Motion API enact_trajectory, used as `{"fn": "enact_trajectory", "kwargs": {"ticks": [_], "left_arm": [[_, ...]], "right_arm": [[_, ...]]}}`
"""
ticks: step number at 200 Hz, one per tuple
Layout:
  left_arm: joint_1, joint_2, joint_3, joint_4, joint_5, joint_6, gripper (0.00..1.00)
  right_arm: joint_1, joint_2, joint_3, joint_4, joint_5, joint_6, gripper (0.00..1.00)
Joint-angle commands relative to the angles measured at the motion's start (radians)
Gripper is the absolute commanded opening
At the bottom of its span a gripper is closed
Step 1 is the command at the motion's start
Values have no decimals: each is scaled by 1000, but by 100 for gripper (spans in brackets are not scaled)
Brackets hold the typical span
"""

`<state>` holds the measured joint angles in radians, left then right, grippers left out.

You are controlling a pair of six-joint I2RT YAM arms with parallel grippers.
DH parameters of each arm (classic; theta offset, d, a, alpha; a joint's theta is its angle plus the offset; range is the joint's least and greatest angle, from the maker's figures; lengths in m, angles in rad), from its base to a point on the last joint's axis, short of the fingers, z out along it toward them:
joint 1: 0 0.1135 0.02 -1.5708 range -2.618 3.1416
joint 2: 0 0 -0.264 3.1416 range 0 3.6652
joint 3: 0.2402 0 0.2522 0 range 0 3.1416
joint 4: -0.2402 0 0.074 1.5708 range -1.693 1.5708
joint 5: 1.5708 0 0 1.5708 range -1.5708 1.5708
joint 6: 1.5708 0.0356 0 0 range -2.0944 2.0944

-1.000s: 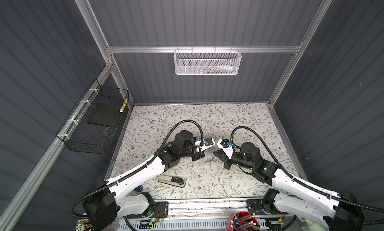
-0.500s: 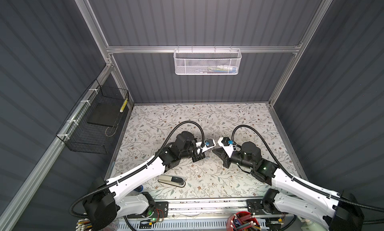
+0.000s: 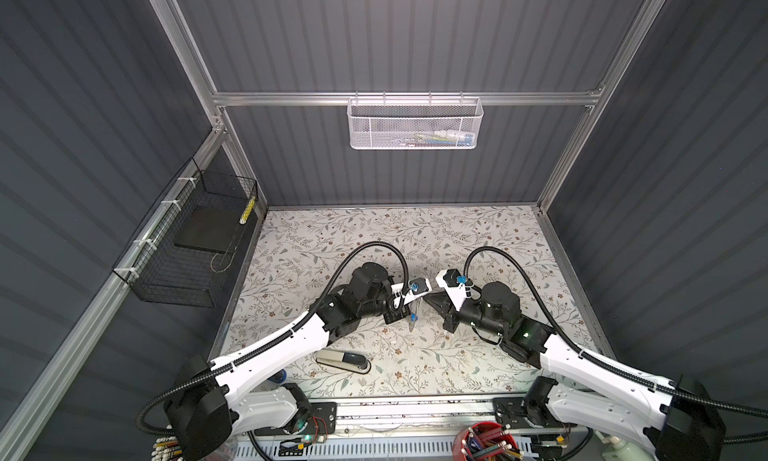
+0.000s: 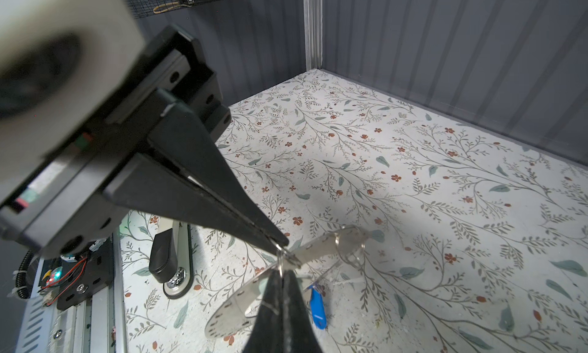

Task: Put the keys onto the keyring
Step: 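Lift the key and bring it to the plate's split ring held by the left gripper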

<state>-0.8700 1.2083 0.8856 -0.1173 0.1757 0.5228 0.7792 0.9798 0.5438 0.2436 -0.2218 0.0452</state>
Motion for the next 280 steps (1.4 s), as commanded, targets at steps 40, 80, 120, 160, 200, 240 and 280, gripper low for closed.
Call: {"fn": "enact_trajectory", "kwargs": {"ticks": [40,80,120,160,200,240,280], "left_arm": [[-14,-43,2,-13,33,23,0],[-15,-55,-7,-7,48,30,0],[-15,-68,-18,-9,59,55,0],[-15,-89,-36,38,77,34,0],[-13,-110,-75,142,144,3,0],[-1,-111,-109,239,287,-21,0],[33,-76,-113,328,373,-62,0]], "right_arm": [[0,-6,-4,19,94,50,0],[0,14,2,11,108,74,0],[-3,35,31,-42,102,87,0],[-11,69,37,-53,42,93,0],[-19,61,25,-28,-51,52,0],[-55,38,25,-23,-233,16,1],[-81,-6,56,-131,-260,-52,8]]}}
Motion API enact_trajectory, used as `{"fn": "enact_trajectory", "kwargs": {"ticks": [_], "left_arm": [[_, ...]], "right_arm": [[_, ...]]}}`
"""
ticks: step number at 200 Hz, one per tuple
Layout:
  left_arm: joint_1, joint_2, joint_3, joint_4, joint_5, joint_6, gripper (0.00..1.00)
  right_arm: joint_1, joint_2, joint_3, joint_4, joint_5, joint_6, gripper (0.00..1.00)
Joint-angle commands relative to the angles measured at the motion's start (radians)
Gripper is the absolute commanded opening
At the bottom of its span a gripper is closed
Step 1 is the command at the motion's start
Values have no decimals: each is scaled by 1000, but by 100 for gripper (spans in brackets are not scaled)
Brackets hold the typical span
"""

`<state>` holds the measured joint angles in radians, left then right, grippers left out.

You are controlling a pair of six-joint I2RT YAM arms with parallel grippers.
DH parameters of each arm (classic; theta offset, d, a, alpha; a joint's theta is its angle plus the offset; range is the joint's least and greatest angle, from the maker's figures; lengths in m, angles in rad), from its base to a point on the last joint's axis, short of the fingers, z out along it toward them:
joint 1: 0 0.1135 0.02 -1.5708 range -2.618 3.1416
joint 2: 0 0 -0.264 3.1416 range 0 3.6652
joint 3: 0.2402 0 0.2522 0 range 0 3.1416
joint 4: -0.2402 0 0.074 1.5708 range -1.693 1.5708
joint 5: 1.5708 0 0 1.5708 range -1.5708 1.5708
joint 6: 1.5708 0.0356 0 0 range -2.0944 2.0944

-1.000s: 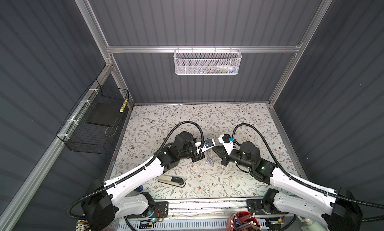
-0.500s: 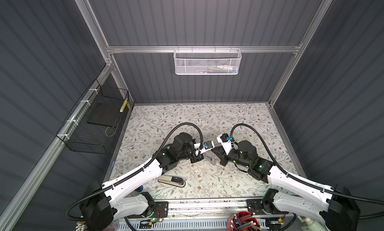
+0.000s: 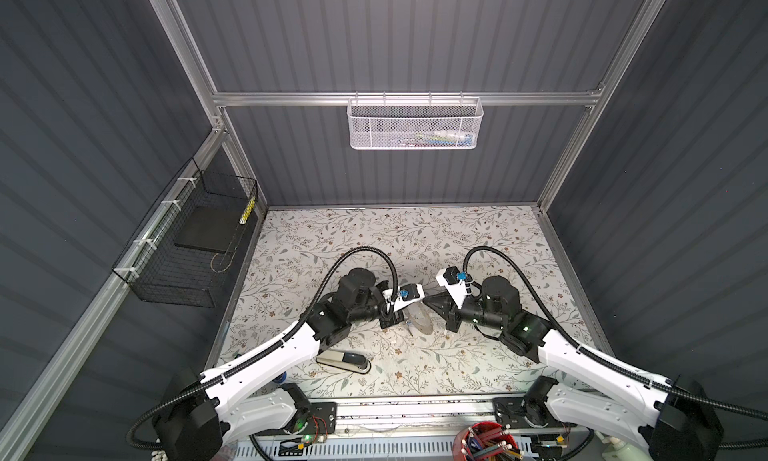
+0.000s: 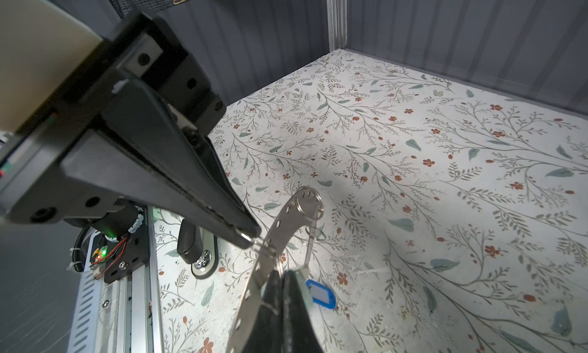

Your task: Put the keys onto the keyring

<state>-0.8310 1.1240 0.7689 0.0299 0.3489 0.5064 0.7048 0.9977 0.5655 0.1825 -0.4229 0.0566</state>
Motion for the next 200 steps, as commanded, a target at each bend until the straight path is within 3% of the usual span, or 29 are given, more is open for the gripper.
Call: {"fn": "enact_trajectory", "kwargs": {"ticks": [1,53,96,125,200], "left_arm": [[-5,9,4,182,202,-46,0],[23,49,24,212,284,-67,0],[27,80,44,258,343,-109,0],[26,88,49,272,367,-130,0],[26,90,71,232,405,-128,0]], "right_arm": [[-7,-27,36,-72,-59,-65,9],[-34,-185,85,-274,-7,-191,33],[-39,-270,132,-411,-5,-285,40],[-39,-294,158,-451,-14,-326,42],[-40,-247,172,-453,-86,-336,32]]}}
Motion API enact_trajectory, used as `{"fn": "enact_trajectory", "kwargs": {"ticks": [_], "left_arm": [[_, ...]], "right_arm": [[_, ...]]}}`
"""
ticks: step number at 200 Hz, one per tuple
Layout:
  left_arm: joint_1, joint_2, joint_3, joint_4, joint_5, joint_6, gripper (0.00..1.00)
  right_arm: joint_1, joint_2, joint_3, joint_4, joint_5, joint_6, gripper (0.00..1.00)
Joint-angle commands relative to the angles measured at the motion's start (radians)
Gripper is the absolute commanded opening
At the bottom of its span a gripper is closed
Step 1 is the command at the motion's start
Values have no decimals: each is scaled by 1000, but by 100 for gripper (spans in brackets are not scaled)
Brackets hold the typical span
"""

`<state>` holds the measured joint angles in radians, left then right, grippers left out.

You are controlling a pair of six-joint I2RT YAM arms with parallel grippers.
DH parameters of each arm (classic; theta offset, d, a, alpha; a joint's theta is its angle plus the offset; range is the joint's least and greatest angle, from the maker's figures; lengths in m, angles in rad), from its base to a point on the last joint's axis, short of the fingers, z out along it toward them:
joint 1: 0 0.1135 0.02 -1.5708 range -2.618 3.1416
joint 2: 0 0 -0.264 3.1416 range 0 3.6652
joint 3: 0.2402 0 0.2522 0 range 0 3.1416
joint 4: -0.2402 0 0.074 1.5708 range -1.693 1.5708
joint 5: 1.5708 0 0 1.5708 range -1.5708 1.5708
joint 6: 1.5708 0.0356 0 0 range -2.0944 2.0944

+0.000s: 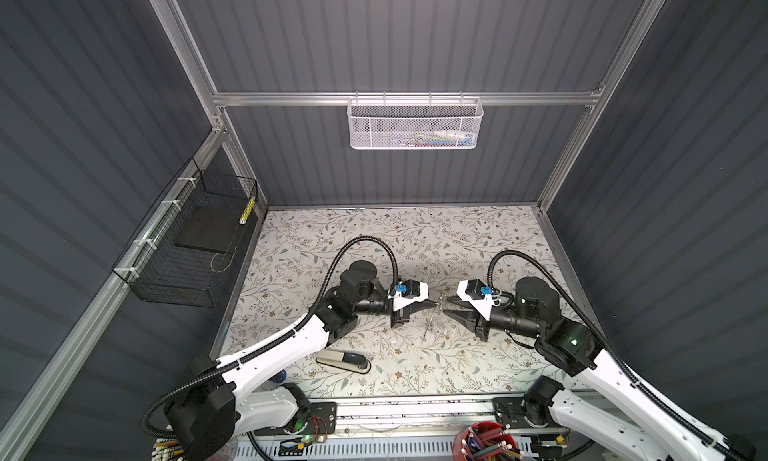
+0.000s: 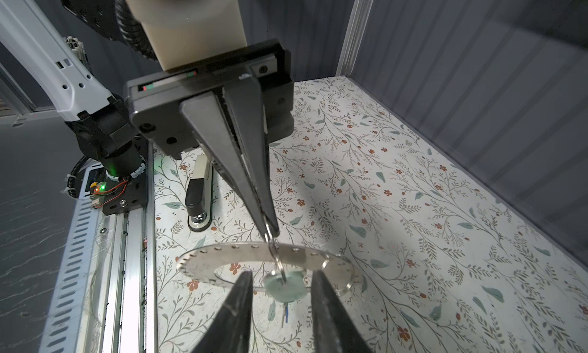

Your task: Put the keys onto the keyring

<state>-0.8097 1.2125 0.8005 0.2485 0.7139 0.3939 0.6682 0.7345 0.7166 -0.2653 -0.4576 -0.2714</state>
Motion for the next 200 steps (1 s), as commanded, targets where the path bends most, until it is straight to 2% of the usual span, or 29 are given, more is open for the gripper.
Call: {"fn": "enact_trajectory", "kwargs": {"ticks": [1,73,100,126,200], "left_arm": [[4,2,40,14,41,-15,0],[4,17,65,-29,70,-2,0],[4,19,68,-34,73,-1,0],[4,22,75,-42,75,4,0],[3,35,105,-83,97,20,0]], "right_arm": [[-3,17,21,-5,-52,-8,31],[-4,43,21,44,-76,0,22],[-3,36,15,51,-78,1,22],[-4,27,8,52,-73,-1,25],[-4,28,-8,68,-96,6,8]]}}
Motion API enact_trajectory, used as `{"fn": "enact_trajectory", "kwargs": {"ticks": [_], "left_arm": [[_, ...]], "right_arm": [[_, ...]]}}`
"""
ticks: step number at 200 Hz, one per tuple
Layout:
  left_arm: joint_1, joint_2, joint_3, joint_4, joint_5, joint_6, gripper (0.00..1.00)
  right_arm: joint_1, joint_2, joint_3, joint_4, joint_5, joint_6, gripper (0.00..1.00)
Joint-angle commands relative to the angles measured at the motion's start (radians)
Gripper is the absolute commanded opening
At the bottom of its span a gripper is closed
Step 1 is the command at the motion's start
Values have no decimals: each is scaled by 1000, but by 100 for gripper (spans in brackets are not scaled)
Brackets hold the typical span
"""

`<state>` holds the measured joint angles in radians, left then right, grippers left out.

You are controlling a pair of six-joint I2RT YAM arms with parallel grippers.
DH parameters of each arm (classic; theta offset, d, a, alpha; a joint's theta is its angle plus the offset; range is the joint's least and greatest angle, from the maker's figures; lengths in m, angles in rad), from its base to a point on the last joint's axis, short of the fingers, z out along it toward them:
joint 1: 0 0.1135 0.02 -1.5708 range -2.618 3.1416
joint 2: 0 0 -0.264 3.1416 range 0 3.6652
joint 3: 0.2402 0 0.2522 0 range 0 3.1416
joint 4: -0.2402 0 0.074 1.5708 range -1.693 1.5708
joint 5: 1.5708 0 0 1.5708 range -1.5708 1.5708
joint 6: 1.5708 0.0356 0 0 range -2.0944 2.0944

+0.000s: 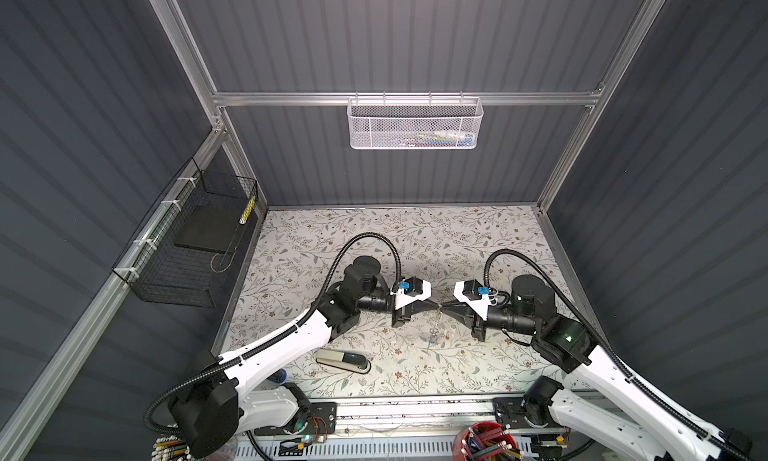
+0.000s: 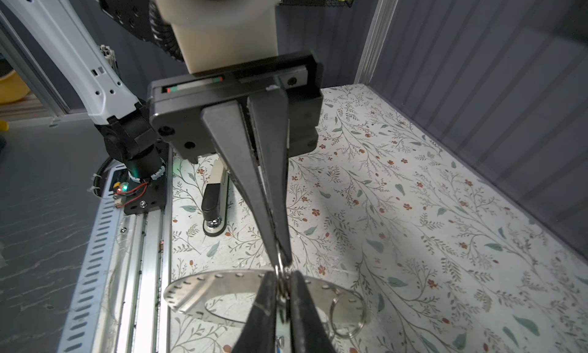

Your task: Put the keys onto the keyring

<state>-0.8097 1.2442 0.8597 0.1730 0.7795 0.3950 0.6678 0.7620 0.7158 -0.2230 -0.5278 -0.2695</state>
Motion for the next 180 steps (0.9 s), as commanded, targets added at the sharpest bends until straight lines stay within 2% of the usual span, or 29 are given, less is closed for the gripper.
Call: {"fn": "enact_trajectory", "kwargs": {"ticks": [1,32,43,47,84,107,122,180], "left_arm": [[3,3,45,-7,32,20,0],[3,9,55,-35,29,32,0],[3,11,74,-90,10,59,22],[4,9,84,-120,-8,72,27],[1,-36,161,-328,-187,199,37],[-32,-21,246,-492,-276,303,36],[-54,-7,287,-563,-329,339,32],[-127,18,312,-596,-441,396,27]], "right_arm": [[-3,1,-7,25,-26,4,8],[-3,2,-6,23,-16,3,1],[-3,0,-1,9,8,2,0],[-4,2,2,-2,21,4,0],[-3,43,64,-151,83,15,0],[-1,85,108,-228,108,34,0],[-1,109,144,-271,115,41,0],[-1,132,199,-315,128,82,0]]}}
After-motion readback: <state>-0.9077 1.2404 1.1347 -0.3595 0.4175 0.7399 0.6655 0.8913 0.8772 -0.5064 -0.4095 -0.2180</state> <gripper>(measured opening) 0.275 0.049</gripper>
